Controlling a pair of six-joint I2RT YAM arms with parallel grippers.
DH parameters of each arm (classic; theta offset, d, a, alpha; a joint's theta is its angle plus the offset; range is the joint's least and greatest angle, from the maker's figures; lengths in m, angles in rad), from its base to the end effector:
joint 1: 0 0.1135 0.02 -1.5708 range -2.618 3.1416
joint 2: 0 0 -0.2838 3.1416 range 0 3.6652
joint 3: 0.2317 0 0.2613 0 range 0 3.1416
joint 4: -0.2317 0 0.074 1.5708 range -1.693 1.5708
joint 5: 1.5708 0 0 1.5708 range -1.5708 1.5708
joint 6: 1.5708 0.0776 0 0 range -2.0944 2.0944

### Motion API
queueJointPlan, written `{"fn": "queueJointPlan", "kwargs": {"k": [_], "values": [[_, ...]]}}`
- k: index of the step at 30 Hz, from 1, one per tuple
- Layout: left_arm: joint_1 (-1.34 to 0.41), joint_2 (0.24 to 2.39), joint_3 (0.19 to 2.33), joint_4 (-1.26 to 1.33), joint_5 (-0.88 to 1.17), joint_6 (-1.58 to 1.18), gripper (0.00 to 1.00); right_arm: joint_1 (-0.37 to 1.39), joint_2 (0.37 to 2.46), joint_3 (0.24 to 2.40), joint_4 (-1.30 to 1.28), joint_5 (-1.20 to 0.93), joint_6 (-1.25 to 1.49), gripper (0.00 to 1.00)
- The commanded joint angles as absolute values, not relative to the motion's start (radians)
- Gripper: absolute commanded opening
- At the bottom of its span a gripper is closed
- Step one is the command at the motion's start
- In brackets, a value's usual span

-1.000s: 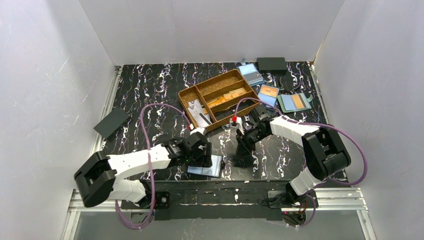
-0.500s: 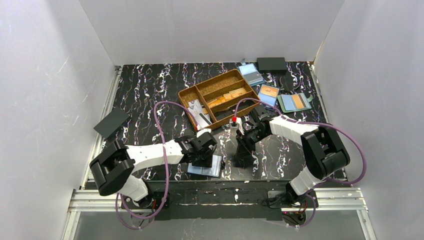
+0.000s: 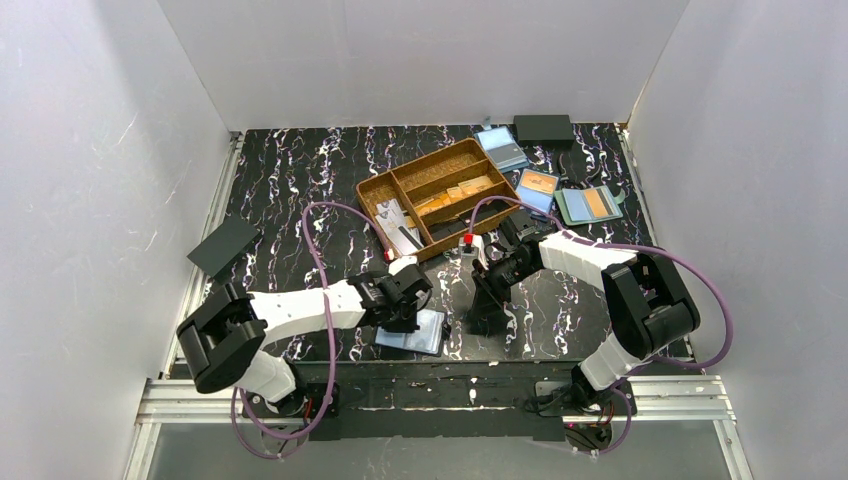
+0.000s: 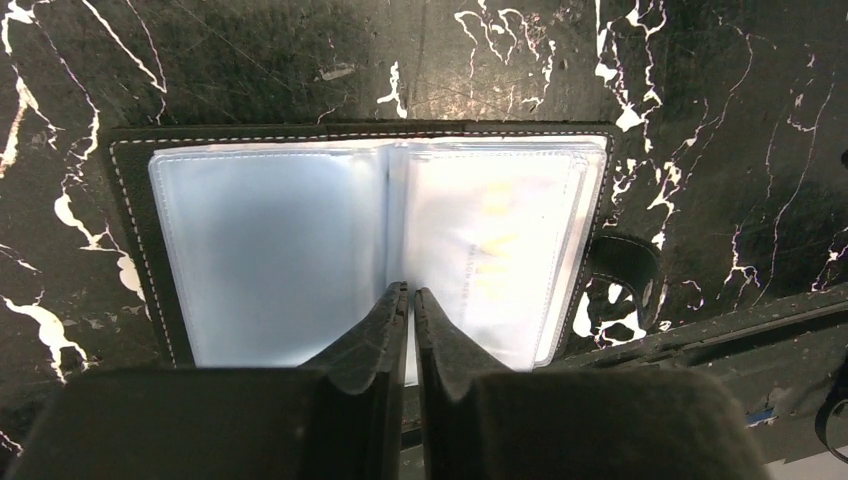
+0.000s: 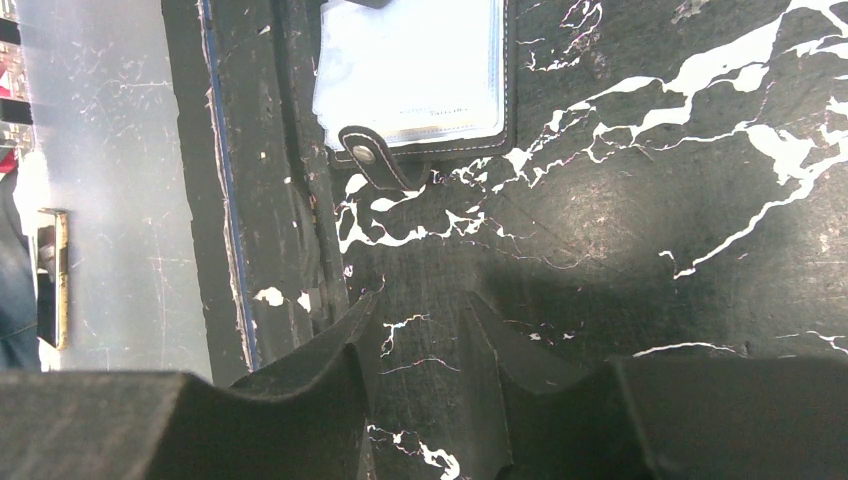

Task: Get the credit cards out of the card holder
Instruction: Remove the credit card from the card holder.

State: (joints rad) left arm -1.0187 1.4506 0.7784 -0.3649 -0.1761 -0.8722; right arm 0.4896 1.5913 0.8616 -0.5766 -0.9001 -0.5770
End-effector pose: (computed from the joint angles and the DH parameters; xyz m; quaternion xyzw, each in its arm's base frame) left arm 0.1683 -0.2473 0.1544 0.0472 0.9600 -0.1633 0.2225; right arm 0.2250 0.1888 0.1544 -0.5031 0.7395 0.4256 0.1375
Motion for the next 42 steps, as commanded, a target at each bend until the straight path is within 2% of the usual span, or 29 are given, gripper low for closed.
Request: {"fn": "queueJointPlan", "kwargs": {"k": [1, 3, 15, 22, 23, 25, 27, 29, 33, 42], "values": [[-1.019, 1.401, 0.749, -0.318, -0.201, -0.912, 0.04, 0.494, 1.588, 0.897, -0.591, -0.93, -0.59, 0.41], [-1.011, 1.395, 0.736, -0.274, -0.187, -0.937, 0.0, 0.494, 1.586, 0.897, -0.591, -0.931, -0.59, 0.41], [-0.973, 1.408, 0.675, 0.04, -0.092, -1.054, 0.0, 0.494, 1.568, 0.897, -0.594, -0.947, -0.591, 0.41], [-0.971, 1.416, 0.702, 0.05, -0.098, -1.045, 0.0, 0.494, 1.559, 0.899, -0.595, -0.96, -0.589, 0.42], [-0.971, 1.409, 0.713, 0.028, -0.096, -1.007, 0.03, 0.494, 1.557, 0.899, -0.595, -0.96, -0.589, 0.43], [-0.972, 1.395, 0.737, -0.044, -0.091, -0.938, 0.25, 0.494, 1.555, 0.899, -0.595, -0.963, -0.587, 0.43], [-0.98, 1.39, 0.766, -0.127, -0.084, -0.887, 0.4, 0.494, 1.556, 0.9, -0.595, -0.965, -0.587, 0.43], [-1.003, 1.392, 0.802, -0.207, -0.102, -0.848, 0.47, 0.494, 1.558, 0.902, -0.596, -0.966, -0.587, 0.43], [-1.073, 1.447, 0.887, -0.367, -0.187, -0.803, 0.53, 0.494, 1.562, 0.902, -0.595, -0.964, -0.586, 0.43], [-1.129, 1.586, 1.012, -0.506, -0.288, -0.771, 0.52, 0.494, 1.57, 0.902, -0.597, -0.956, -0.591, 0.42]]}}
